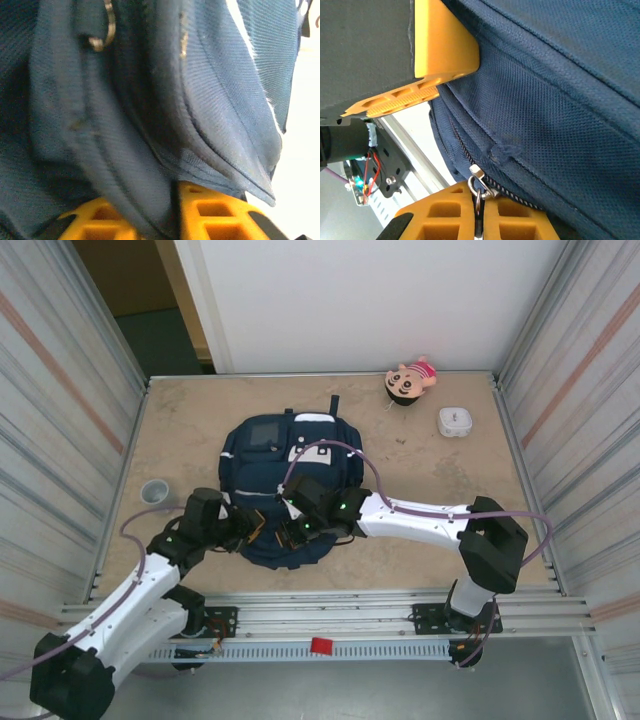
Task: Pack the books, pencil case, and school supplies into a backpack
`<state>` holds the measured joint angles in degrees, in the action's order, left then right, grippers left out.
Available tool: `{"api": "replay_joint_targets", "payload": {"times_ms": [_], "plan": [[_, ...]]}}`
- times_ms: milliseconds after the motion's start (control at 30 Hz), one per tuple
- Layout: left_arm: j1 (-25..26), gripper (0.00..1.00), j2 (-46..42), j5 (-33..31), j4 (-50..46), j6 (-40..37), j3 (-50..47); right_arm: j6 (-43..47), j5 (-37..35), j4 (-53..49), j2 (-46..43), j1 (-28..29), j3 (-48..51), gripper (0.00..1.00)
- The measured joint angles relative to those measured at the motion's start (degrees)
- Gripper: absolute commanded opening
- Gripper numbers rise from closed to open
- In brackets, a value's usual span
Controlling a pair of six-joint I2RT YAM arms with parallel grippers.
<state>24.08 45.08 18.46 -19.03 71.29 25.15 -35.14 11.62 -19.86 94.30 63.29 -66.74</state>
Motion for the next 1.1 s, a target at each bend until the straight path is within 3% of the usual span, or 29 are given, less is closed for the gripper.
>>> {"api": "replay_joint_targets", "payload": {"times_ms": [100, 300, 467, 533, 600, 767, 933, 1067, 1100], "plan": [[-1.5, 0.00, 0.7, 0.6, -1.8, -3.4, 2.4, 1.2, 0.6, 0.5, -2.3, -1.8, 3.0, 0.00], [-8.7, 0.00, 0.4, 5.3, -4.7, -10.0, 4.5, 4.9, 4.8, -0.4, -10.7, -10.8, 8.1, 0.00], [-11.2, 0.01, -0.8, 6.1, -7.3, -14.1, 5.0, 8.4, 8.2, -3.7, -13.9, -18.6, 10.0, 0.00], [-11.2, 0.11, -0.9, 6.6, -7.8, -14.9, 5.0, 9.2, 9.4, -4.3, -13.9, -19.6, 10.0, 0.00], [-11.3, 0.32, -0.9, 6.7, -8.1, -16.0, 5.0, 9.9, 9.9, -4.3, -13.9, -19.6, 10.0, 0.00], [-11.3, 0.62, -1.9, 3.8, -11.1, -20.7, 6.5, 10.0, 10.2, -4.2, -13.9, -19.5, 10.0, 0.00], [-10.8, 0.74, -4.6, 1.9, -11.3, -31.6, 10.5, 10.0, 10.6, -3.9, -13.6, -19.5, 10.0, 0.01], [-10.4, 0.76, -6.2, 2.6, -10.5, -46.6, 12.2, 10.1, 10.8, -3.7, -13.6, -19.5, 10.0, 0.38], [-10.1, 0.76, -6.2, 3.2, -9.7, -50.2, 12.4, 10.0, 10.8, -3.6, -13.6, -19.5, 10.0, 0.42]]}}
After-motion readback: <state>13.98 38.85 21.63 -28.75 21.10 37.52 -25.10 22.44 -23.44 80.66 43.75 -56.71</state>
